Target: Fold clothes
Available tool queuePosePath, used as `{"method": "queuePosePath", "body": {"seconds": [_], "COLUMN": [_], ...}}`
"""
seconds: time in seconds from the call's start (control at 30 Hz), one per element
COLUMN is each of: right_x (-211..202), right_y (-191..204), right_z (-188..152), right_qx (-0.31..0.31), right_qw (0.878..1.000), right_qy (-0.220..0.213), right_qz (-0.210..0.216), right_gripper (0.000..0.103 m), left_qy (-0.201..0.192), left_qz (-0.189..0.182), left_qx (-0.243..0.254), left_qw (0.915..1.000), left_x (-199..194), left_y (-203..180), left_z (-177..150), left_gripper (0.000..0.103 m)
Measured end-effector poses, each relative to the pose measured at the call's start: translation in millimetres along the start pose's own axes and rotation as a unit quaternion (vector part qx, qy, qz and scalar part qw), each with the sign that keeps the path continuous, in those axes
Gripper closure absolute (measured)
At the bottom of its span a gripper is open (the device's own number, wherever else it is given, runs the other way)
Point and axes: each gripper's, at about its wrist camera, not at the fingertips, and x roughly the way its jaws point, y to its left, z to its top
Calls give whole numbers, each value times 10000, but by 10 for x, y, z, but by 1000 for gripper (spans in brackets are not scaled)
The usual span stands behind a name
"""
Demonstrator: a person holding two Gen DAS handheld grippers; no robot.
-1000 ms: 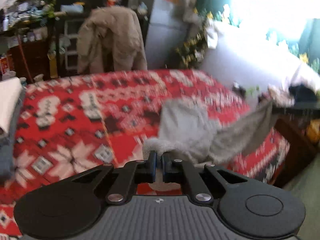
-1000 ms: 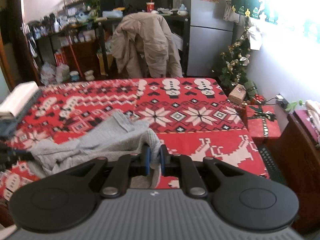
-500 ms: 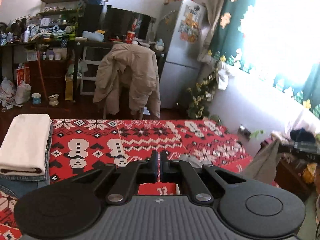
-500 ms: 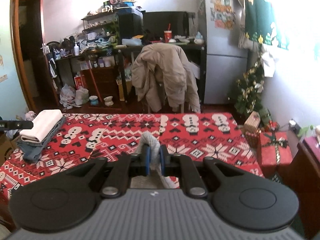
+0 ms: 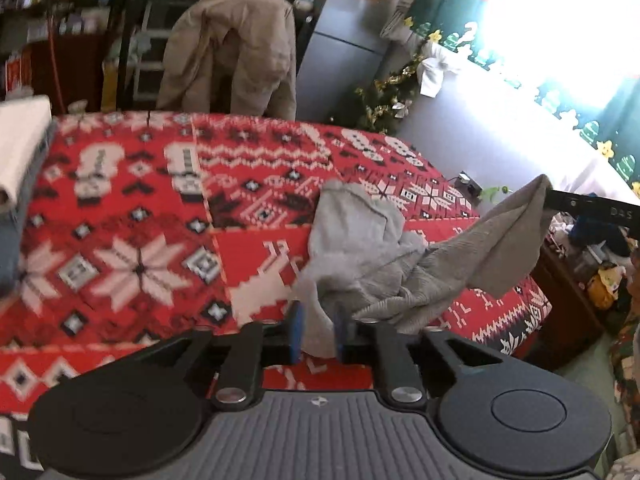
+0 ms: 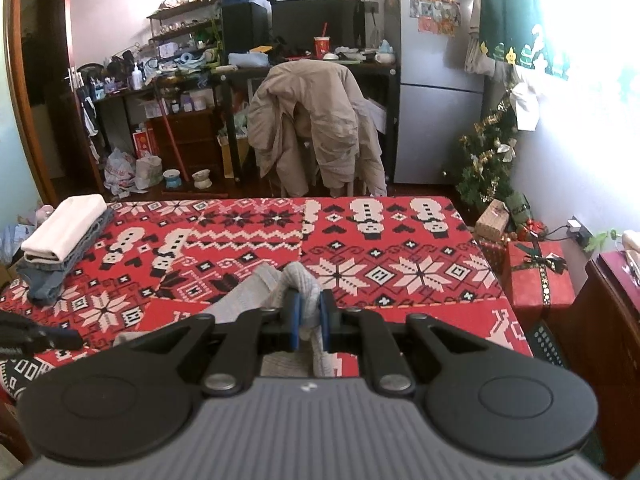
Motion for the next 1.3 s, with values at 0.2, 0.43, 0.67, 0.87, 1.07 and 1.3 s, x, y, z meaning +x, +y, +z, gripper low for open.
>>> {"method": "queuePosePath", "body": {"seconds": [0.2, 0.43, 0.67, 0.87, 1.07, 1.3], "right_x": [0, -34, -169, -376, -572, -871], "right_y": [35, 43, 60, 164, 179, 174], "right_z": [-59, -88, 13, 262, 466, 600], "right_qx": [-38, -29, -5, -137, -83, -146], "right_qw": [10000, 9999, 9997, 9981, 9959, 9928], "right_qy": [26, 42, -112, -545, -840, -1137], "right_qz": [50, 88, 239, 266, 328, 339], "right_gripper": [92, 92, 92, 92, 92, 92], "left_qy": [130, 352, -334, -852, -1209, -1323], "left_qz": [152, 434, 313, 205, 37, -262], "left_qx": [158, 120, 220, 81, 73, 130], "left_qw": [9997, 9984, 9987, 9961, 9926, 9908], "left_x": [230, 363, -203, -623, -883, -1091], "left_y": [-133, -60, -81, -98, -222, -359], "left_z": [3, 13, 446, 921, 1179, 1256], "left_gripper": [52, 100, 101, 101, 101, 101]}}
